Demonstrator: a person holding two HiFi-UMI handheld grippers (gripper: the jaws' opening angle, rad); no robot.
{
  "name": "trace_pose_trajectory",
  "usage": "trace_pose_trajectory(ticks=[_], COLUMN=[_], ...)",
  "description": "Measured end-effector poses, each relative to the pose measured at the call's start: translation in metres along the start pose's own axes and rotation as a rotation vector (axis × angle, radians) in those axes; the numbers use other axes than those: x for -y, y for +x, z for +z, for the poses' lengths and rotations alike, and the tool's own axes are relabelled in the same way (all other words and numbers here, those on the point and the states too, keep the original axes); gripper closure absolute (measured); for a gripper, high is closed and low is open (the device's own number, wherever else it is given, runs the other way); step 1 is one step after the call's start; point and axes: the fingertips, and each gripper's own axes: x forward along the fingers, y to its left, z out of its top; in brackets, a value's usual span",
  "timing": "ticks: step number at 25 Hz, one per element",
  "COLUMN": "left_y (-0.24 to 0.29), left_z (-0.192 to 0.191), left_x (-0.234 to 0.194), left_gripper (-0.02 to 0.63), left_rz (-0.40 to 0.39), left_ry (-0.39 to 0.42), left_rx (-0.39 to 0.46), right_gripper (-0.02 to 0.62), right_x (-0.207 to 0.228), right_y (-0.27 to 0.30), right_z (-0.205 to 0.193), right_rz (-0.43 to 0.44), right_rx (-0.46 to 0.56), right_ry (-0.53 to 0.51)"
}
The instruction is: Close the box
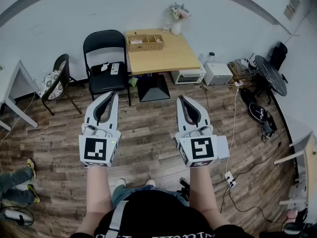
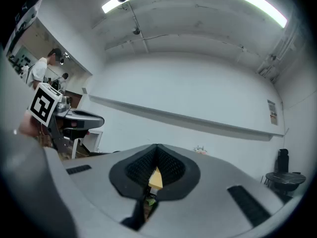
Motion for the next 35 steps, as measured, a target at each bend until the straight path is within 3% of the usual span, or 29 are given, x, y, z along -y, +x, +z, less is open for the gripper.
trace_pose_trajectory(ticks=[5, 12, 13, 15, 18, 20, 27, 35], left_y=[0.004, 0.009, 0.010, 0.015, 0.026, 0.035, 0.098, 0.194], left_z=[-0.002, -0.010, -0.011, -0.015, -0.025, -0.033, -0.064, -0.115], left_x=[0.023, 0.044, 0.043, 0.039, 0.029, 0.021, -0.026, -0.111], left_gripper=[0.592, 0.591, 0.571, 0.397, 0.331, 0.307, 0.304, 0.304], left_rz=[0.017, 0.022, 0.027, 0.038, 0.070, 0.081, 0.074, 0.099], left_ry=[-0.004, -0.065, -0.079, -0.103, -0.111, -0.116, -0.149, -0.127], left_rx=[-0.018, -0.035, -0.035, -0.035, -0.042, -0.057, -0.054, -0.110], right_gripper=[0.580, 0.576, 0.551, 0.395, 0.334, 0.327, 0.327, 0.327], right_x=[0.015, 0.017, 0.018, 0.024, 0.038, 0.045, 0.065, 0.077], right_y=[-0.014, -0.026, -0.026, -0.024, -0.014, -0.004, 0.073, 0.207], right_z=[-0.008, -0.026, -0.028, -0.032, -0.034, -0.037, -0.051, -0.068], right_rz=[0.014, 0.134, 0.136, 0.137, 0.108, 0.088, 0.071, 0.040], right_rx=[0.006, 0.022, 0.020, 0.033, 0.068, 0.068, 0.029, -0.015], right_ry=[0.007, 0.082, 0.087, 0.111, 0.154, 0.158, 0.196, 0.139])
